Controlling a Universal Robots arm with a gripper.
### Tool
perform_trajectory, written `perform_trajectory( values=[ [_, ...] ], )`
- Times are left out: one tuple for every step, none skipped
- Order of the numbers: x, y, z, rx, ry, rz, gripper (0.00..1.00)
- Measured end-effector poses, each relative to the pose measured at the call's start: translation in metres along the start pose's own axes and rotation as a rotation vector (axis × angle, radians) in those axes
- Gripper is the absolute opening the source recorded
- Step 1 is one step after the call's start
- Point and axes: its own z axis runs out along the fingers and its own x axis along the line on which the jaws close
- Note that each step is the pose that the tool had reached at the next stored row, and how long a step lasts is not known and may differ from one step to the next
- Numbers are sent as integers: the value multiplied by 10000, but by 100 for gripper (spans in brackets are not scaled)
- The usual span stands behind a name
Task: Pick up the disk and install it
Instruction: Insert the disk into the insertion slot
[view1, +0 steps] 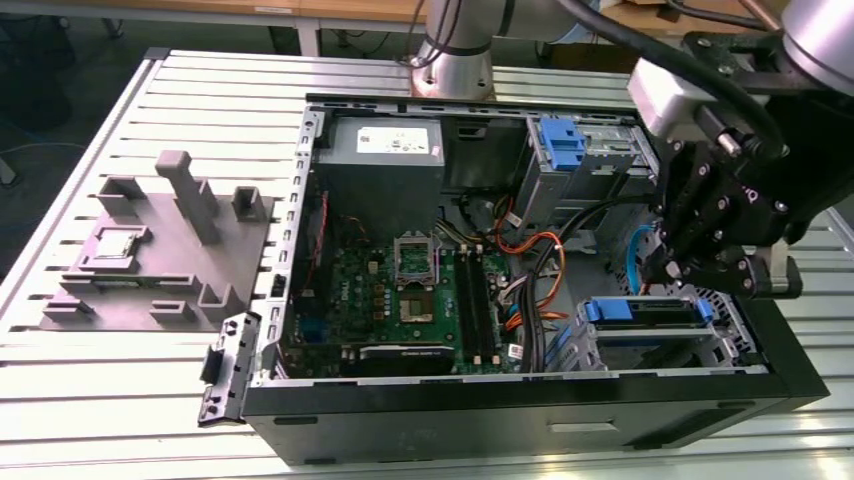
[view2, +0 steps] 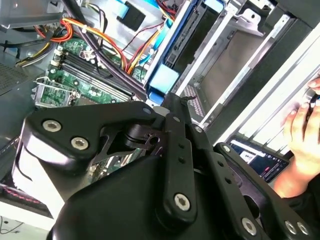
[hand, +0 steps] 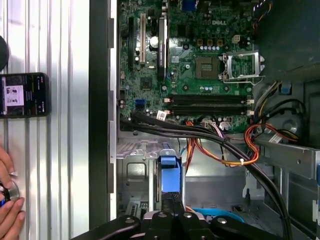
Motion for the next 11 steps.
perform_trajectory(
  values=[
    [0,-7,14,19,1,-1,10],
    [1,-13,28,39,3,-2,10],
    [2,-17,45,53,3,-2,10],
    [2,-16,64,56,4,-2,10],
    [3,-17,82,57,3,-2,10],
    [4,-17,100,58,4,-1,10],
    [5,-17,118,58,4,3,10],
    [5,-17,136,55,4,11,10],
    [6,-17,154,50,4,19,10],
    [7,-17,169,48,2,23,10],
    [7,-17,175,48,0,24,10]
  ],
)
